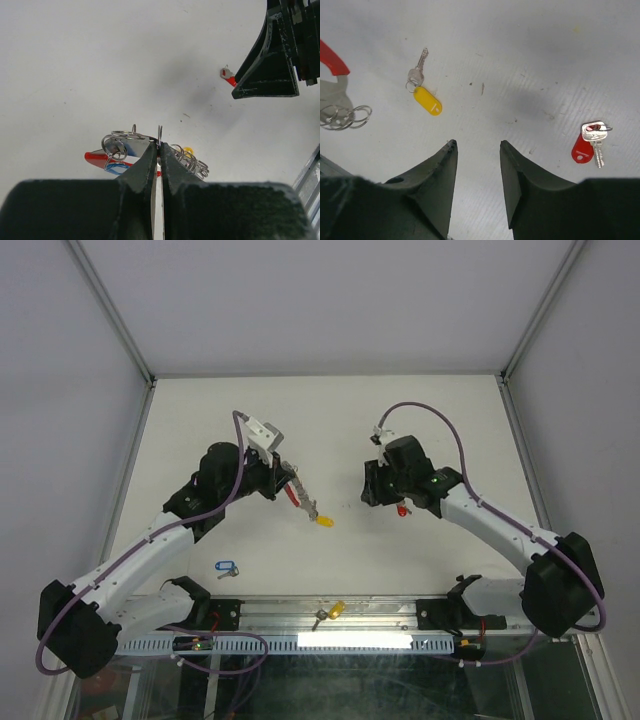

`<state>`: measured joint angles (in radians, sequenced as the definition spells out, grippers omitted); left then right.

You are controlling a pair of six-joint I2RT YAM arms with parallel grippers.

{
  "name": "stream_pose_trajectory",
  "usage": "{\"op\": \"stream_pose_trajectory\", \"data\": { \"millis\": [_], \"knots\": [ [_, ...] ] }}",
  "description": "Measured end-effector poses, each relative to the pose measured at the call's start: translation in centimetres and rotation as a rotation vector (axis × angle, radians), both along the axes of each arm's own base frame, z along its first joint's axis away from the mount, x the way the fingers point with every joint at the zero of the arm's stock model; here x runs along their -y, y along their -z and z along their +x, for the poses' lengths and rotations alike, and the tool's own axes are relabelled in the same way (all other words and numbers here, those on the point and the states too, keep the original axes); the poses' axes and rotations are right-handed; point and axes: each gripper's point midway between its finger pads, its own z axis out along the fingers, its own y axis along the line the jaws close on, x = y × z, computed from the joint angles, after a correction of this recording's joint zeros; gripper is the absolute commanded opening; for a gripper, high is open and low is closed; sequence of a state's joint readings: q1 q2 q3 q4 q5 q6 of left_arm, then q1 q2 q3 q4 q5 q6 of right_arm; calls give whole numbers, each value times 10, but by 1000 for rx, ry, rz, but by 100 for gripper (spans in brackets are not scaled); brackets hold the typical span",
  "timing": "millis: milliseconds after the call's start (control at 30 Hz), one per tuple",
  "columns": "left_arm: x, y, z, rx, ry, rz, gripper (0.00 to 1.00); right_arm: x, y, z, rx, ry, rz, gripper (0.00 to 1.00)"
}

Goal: Put the keys on the keyring

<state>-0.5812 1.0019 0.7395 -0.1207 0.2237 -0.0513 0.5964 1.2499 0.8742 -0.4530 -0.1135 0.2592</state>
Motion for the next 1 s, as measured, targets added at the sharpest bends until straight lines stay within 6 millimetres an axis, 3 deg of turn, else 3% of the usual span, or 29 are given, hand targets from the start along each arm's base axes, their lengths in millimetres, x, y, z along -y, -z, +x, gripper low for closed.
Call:
{"op": "stream_pose_trajectory", "data": {
  "millis": [267, 433, 667, 833, 1000],
  "knots": [
    [-6, 5, -2, -74, -23, 63, 0, 25, 14, 17, 22, 203, -93, 40],
    [-13, 7, 2, -101, -91, 57, 0, 51, 21, 31, 16, 328, -121, 39],
    [-11, 3, 3, -125, -117, 11, 0, 83, 45, 32, -54, 441, -149, 38],
    [-8, -2, 6, -100, -111, -14, 0, 96, 58, 34, -105, 490, -156, 37],
    [-12, -1, 2, -76, -116, -27, 0, 97, 69, 33, -147, 496, -158, 36]
  ]
}}
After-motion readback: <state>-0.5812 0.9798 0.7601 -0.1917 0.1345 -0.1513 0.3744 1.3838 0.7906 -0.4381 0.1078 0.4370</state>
